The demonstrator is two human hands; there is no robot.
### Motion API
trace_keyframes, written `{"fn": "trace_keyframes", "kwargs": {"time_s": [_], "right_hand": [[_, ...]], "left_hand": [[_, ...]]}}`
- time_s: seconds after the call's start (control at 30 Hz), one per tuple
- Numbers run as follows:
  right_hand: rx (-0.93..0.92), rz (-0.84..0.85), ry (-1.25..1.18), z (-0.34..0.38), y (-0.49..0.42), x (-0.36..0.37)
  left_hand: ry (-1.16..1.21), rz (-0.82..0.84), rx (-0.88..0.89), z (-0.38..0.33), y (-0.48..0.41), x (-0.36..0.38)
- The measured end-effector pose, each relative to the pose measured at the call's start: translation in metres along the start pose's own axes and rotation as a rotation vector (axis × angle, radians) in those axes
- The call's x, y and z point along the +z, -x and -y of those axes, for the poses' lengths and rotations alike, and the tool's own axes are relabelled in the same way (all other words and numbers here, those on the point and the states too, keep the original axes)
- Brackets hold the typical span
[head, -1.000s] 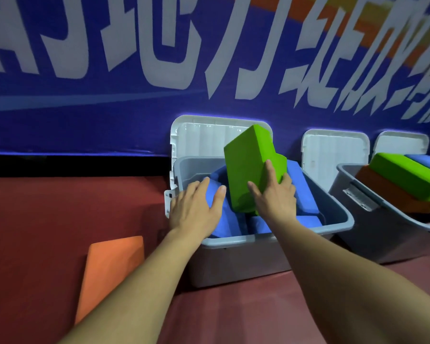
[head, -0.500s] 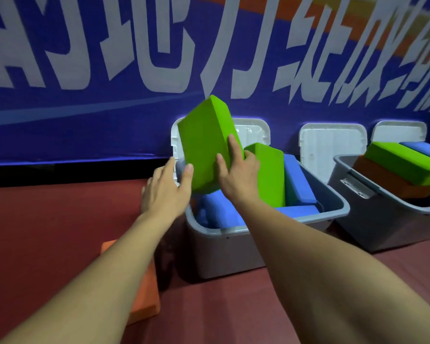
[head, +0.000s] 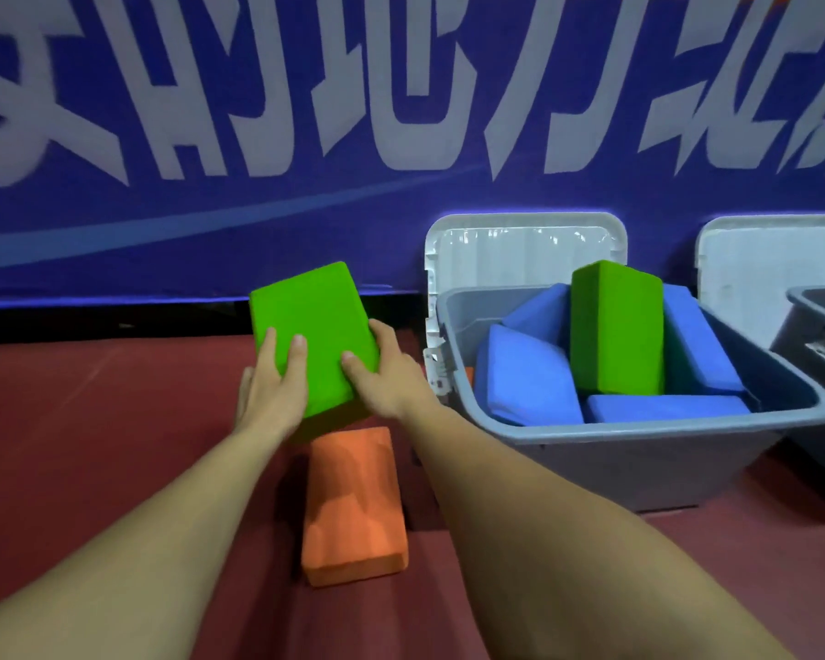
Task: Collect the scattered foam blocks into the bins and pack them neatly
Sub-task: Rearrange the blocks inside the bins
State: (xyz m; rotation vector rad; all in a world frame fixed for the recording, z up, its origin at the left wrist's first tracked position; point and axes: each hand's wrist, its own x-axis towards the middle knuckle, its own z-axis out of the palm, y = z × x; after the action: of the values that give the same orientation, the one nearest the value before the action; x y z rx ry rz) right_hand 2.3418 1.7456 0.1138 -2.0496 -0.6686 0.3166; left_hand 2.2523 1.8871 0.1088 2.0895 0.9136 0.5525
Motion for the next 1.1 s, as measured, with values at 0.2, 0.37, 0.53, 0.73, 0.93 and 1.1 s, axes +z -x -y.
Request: {"fn": "trace_keyframes", "kwargs": {"time_s": [0.2,0.37,0.53,0.73,0.93,1.1], "right_hand": [[0.223,0.236,0.173,-0.023,0.006,0.015],[0.321,0.336,0.316,-0.046,0.008,0.017],[0.293,0.373,0.439,-0.061,0.012,0.019],[0.117,0.197,0.407,-0.054,0.010,0.012],[-0.072,-0.032,0.332,-0.038,0.005,-0.020],[-0.078,-0.202,0.275,-0.038,0.009,-0.070]], "left_hand": [[-0.180,0.195,-0.093,0.054,0.012,0.025],[-0.241,0.313,-0.077,0.071,0.014,0.042],[-0.305,0.399,-0.111,0.078,0.027,0.053],[-0.358,0.221,0.043,0.047,0.025,0.047],[-0.202,0.105,0.135,-0.005,0.008,0.046],[-0.197,0.120,0.251,-0.061,0.017,0.070]]}}
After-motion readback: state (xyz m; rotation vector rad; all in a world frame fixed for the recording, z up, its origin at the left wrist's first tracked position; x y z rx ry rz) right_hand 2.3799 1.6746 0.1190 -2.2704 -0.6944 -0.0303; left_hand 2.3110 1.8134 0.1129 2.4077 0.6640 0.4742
